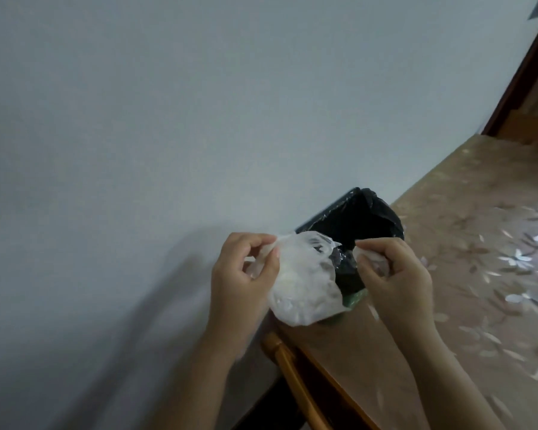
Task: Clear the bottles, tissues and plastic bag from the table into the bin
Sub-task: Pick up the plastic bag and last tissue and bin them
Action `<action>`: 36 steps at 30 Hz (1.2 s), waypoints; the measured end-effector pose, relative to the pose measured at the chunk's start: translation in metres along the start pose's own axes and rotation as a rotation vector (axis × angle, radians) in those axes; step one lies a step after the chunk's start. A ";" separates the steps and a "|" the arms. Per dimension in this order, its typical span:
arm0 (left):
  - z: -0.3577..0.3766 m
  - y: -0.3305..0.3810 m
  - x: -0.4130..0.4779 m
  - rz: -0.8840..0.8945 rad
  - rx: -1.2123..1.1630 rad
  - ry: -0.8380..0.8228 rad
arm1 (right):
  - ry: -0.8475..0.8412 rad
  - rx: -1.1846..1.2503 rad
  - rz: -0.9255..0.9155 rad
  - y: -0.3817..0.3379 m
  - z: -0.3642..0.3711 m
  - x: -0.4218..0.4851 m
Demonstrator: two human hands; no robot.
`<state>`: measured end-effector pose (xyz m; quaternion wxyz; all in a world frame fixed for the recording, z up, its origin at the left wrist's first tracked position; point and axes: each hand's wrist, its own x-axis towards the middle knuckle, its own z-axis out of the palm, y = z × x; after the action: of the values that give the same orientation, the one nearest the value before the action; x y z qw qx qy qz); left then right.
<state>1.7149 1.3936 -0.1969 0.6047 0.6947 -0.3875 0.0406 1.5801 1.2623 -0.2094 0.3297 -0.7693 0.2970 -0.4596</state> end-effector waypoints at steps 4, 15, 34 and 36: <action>0.011 -0.008 0.037 0.128 -0.004 -0.071 | 0.078 -0.025 0.017 0.003 0.005 0.017; 0.102 -0.015 0.102 0.201 -0.068 -0.210 | 0.193 -0.123 0.098 0.048 -0.017 0.062; 0.179 -0.086 0.088 0.155 0.276 -0.634 | 0.167 -0.156 0.231 0.092 -0.020 0.071; 0.175 -0.088 0.085 0.179 0.320 -0.627 | 0.145 -0.147 0.238 0.093 -0.015 0.072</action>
<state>1.7539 1.1970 -0.2703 0.3342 0.7223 -0.6023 -0.0615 1.5805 1.1480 -0.2397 0.3024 -0.7155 0.4418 -0.4488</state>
